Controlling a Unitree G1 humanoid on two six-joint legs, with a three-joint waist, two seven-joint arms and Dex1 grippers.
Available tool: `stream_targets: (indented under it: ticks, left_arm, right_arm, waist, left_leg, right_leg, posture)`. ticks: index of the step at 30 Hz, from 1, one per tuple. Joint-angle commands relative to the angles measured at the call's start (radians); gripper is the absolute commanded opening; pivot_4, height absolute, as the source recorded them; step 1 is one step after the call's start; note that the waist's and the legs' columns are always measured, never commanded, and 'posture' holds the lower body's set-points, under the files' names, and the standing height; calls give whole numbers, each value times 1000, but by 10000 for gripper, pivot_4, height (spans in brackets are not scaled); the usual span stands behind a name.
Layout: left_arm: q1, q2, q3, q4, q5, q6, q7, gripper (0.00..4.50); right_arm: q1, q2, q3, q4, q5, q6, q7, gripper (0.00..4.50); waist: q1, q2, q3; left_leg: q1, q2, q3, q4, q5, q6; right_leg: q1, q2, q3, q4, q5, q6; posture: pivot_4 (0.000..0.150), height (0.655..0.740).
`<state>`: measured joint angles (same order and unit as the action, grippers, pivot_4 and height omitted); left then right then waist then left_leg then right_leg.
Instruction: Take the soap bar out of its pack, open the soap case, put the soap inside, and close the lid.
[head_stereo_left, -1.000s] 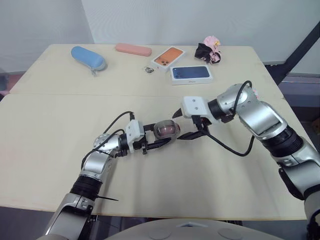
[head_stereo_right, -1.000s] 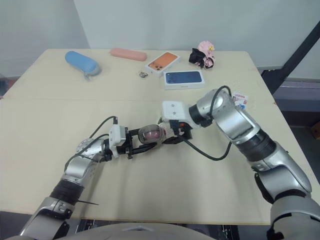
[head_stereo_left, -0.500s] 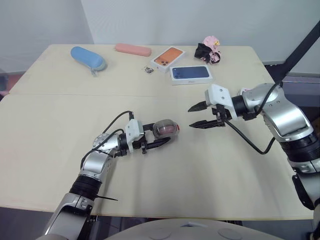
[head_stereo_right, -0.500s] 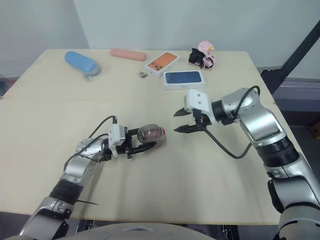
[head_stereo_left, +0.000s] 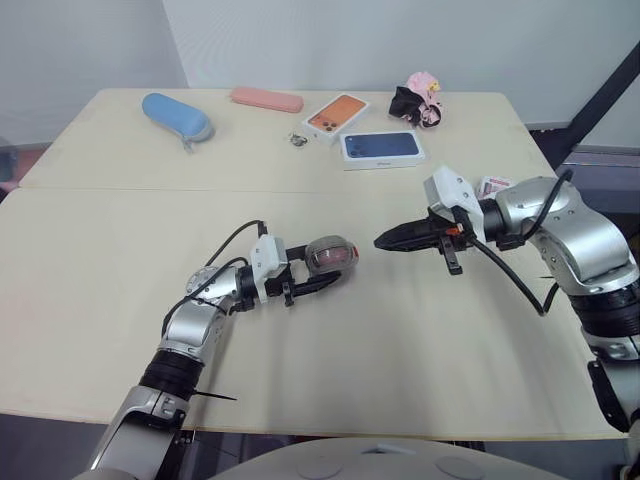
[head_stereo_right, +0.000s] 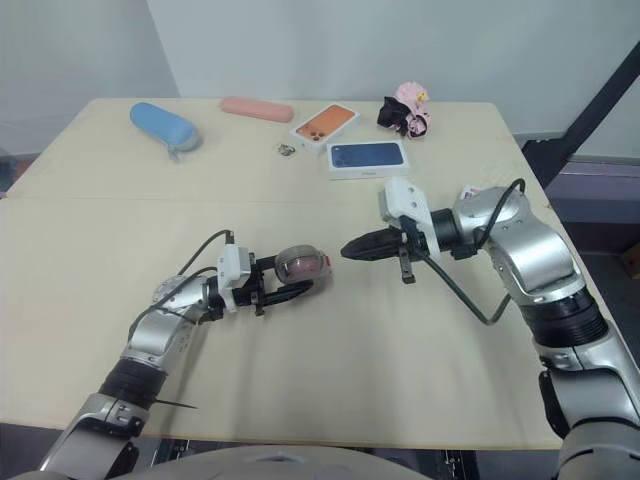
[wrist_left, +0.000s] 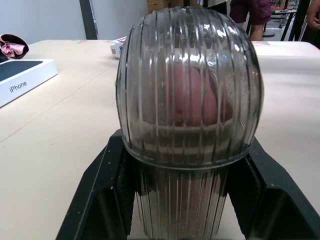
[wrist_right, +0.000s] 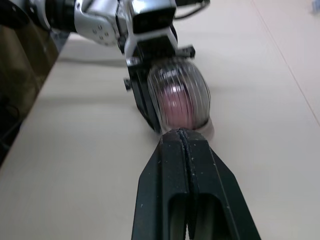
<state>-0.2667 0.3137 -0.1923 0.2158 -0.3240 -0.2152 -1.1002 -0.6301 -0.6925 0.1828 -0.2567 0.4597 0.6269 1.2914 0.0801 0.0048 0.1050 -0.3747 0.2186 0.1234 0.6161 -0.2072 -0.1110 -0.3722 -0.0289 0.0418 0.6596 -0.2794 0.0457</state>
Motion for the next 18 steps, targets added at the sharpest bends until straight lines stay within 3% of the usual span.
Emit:
stream_targets:
  ticks: [1, 10, 18]
  left_arm:
    - [11, 14, 12, -13, 9, 3, 6, 19296]
    - [11, 10, 10, -9, 15, 3, 12, 19296]
    - [10, 8, 11, -13, 17, -2, 18, 19296]
  right_arm:
    - [-73, 16, -4, -91, 43, 58, -41, 424]
    - [-211, 110, 167, -200, -21, 146, -165, 424]
    - [-255, 144, 289, -139, -127, 127, -215, 424]
  waist:
    - [0, 0, 0]
    - [2, 0, 0]
    - [1, 0, 0]
  left_leg:
    - [0, 0, 0, 0, 0, 0]
    - [0, 0, 0, -2, 0, 0]
    - [0, 0, 0, -4, 0, -1]
  right_leg:
    - [0, 0, 0, 0, 0, 0]
    - [1, 1, -1, -2, 0, 0]
    - [1, 0, -1, -3, 0, 0]
  posture:
    - [1500, 7400]
    - [1500, 7400]
    - [1500, 7400]
